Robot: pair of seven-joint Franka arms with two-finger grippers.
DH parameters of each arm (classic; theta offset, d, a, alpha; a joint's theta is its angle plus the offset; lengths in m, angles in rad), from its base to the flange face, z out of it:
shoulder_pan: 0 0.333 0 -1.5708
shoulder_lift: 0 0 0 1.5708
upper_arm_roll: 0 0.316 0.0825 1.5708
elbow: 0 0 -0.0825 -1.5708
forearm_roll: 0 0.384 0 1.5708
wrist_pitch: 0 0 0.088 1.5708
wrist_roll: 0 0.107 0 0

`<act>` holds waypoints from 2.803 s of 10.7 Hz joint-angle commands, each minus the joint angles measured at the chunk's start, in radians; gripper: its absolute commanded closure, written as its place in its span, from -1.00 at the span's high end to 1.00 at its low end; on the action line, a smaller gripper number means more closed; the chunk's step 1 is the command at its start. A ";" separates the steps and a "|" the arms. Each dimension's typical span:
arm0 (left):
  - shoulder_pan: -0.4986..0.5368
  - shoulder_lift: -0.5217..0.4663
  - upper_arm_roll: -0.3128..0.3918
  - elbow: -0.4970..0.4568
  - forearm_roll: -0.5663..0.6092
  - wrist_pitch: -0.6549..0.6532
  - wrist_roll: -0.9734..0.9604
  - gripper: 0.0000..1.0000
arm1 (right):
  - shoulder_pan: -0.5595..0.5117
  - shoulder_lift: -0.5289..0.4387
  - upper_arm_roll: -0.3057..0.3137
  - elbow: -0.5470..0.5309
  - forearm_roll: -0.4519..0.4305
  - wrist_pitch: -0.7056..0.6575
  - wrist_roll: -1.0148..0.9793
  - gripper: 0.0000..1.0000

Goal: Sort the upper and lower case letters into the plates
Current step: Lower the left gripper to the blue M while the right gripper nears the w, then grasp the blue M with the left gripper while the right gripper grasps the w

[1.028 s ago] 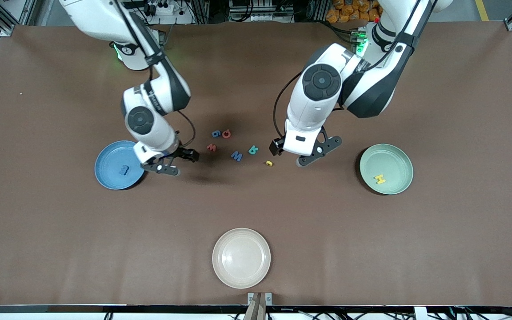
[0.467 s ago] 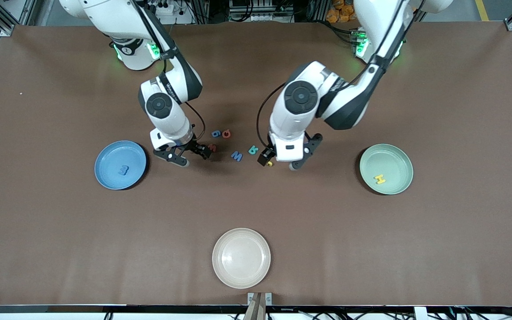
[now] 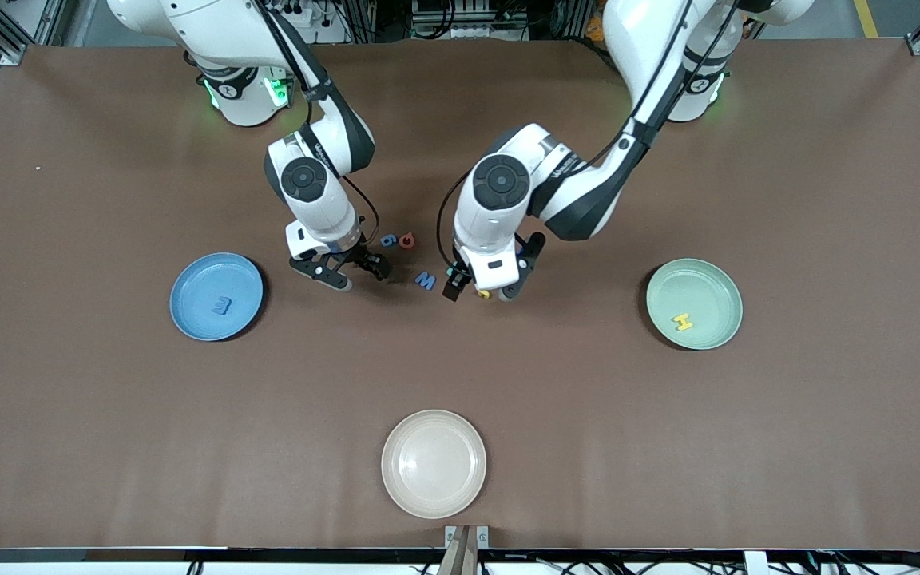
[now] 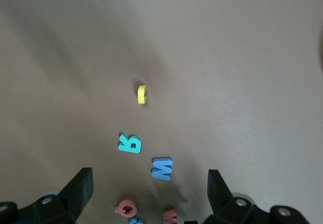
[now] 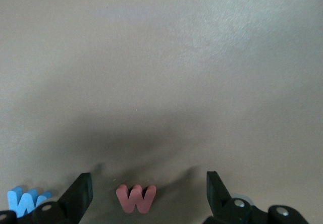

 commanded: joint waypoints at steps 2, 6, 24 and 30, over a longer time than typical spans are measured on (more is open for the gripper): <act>-0.036 0.065 0.013 0.037 -0.021 0.072 -0.088 1.00 | 0.031 0.027 -0.005 -0.003 0.014 0.029 0.018 1.00; -0.053 0.119 0.012 0.067 -0.022 0.115 -0.204 1.00 | 0.043 0.048 -0.005 -0.003 0.012 0.052 0.015 0.81; -0.098 0.299 -0.027 0.139 -0.033 0.224 -0.264 0.83 | 0.054 0.059 -0.003 -0.002 0.007 0.003 -0.085 0.10; -0.098 0.310 -0.027 0.139 -0.033 0.238 -0.261 0.49 | 0.054 0.057 -0.003 -0.002 0.007 0.003 -0.090 -0.43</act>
